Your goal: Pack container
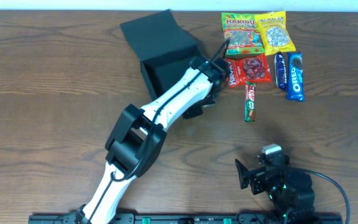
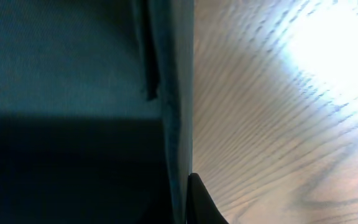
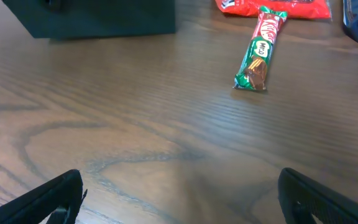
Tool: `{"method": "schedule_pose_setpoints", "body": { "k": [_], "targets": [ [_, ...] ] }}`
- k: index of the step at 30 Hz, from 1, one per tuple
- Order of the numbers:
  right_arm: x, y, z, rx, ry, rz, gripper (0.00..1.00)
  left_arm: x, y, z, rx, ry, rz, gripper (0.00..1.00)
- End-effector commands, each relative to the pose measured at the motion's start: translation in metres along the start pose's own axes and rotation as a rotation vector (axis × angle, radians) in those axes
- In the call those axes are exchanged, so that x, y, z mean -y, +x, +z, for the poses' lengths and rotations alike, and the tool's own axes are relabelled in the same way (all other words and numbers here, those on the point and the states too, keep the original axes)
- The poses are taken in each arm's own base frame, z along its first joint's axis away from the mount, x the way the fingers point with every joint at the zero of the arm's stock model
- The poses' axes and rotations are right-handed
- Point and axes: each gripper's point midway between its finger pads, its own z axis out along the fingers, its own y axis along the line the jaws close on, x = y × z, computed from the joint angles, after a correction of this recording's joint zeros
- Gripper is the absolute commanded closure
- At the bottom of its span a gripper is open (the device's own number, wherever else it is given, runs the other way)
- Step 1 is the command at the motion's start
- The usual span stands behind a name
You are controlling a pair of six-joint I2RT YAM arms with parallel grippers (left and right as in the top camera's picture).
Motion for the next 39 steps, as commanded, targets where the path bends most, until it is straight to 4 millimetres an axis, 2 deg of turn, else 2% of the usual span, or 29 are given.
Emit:
{"method": "schedule_pose_setpoints", "body": {
  "k": [1,3,4,8,11,14,16,18,21,23,25,28,31,37,39],
  "targets": [
    [-0.001,0.001,0.000,0.000,-0.005,0.006,0.01,0.005,0.002,0.006,-0.038,-0.015,0.036,0.90],
    [-0.001,0.001,0.000,0.000,-0.005,0.006,0.01,0.010,0.000,0.006,-0.029,0.012,0.035,0.73],
    [-0.001,0.001,0.000,0.000,-0.005,0.006,0.01,0.012,-0.001,0.005,-0.022,0.023,0.021,0.69],
    [-0.001,0.001,0.000,0.000,-0.005,0.006,0.00,0.017,-0.004,0.000,0.016,0.071,-0.036,0.68],
    [-0.001,0.001,0.000,0.000,-0.005,0.006,0.01,0.018,-0.011,-0.027,0.129,0.139,-0.085,0.65],
    [-0.001,0.001,0.000,0.000,-0.005,0.006,0.01,-0.005,-0.012,-0.066,0.260,0.106,-0.194,0.56],
    [-0.001,0.001,0.000,0.000,-0.005,0.006,0.01,-0.028,-0.008,-0.099,0.370,0.071,-0.333,0.51],
    [-0.001,0.001,0.000,0.000,-0.005,0.006,0.01,-0.049,0.001,-0.123,0.452,0.057,-0.494,0.44],
    [-0.001,0.001,0.000,0.000,-0.005,0.006,0.01,-0.077,0.028,-0.137,0.498,0.078,-0.766,0.42],
    [-0.001,0.001,0.000,0.000,-0.005,0.006,0.01,-0.088,0.047,-0.130,0.465,0.109,-0.919,0.43],
    [-0.001,0.001,0.000,0.000,-0.005,0.006,0.01,-0.098,0.066,-0.112,0.400,0.147,-1.061,0.43],
    [-0.001,0.001,0.000,0.000,-0.005,0.006,0.01,-0.106,0.080,-0.081,0.317,0.190,-1.189,0.44],
    [-0.001,0.001,0.000,0.000,-0.005,0.006,0.01,-0.104,0.079,-0.054,0.261,0.230,-1.255,0.45],
    [-0.001,0.001,0.000,0.000,-0.005,0.006,0.01,-0.087,0.066,0.002,0.140,0.290,-1.431,0.45],
    [-0.001,0.001,0.000,0.000,-0.005,0.006,0.01,-0.083,0.063,0.018,0.108,0.300,-1.464,0.49]
  ]
}}
